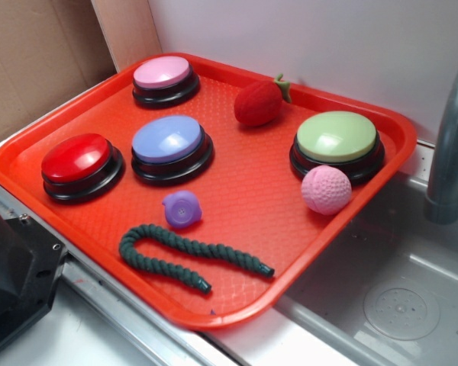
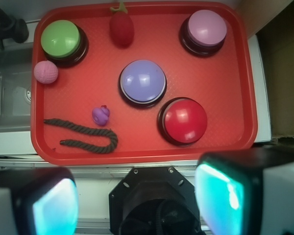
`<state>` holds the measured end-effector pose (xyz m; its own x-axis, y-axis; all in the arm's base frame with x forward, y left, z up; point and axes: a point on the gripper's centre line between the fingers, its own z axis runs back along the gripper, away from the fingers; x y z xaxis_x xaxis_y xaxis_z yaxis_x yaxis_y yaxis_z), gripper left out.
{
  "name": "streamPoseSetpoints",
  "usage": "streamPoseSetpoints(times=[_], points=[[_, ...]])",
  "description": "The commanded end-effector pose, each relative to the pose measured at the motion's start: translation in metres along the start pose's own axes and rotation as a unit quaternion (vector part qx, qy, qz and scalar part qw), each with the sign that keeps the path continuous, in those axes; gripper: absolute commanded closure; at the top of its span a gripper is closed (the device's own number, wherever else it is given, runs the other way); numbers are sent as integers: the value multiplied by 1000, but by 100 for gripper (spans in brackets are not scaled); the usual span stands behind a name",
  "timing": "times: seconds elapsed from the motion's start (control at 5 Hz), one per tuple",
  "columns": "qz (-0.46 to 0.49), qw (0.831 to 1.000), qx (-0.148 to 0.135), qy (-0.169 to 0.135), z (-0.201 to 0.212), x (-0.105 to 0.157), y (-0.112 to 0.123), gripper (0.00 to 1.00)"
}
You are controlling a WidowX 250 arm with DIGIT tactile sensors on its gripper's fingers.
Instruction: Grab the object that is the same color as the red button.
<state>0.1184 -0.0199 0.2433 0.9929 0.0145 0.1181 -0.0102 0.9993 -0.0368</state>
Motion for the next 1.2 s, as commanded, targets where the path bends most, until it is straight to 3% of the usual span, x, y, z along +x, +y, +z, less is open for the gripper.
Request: streamPoseSetpoints(times=[0.0, 0.2, 0.6, 0.8, 1.0], points=[[0, 1000, 0, 0, 0, 0, 0, 0], [-15, 999, 20, -29, -13, 31, -9, 0], [59, 992, 60, -97, -49, 89, -29, 0], [96, 986, 61, -118, -77, 129, -34, 0], [128, 983, 71, -109, -117, 160, -29, 0]])
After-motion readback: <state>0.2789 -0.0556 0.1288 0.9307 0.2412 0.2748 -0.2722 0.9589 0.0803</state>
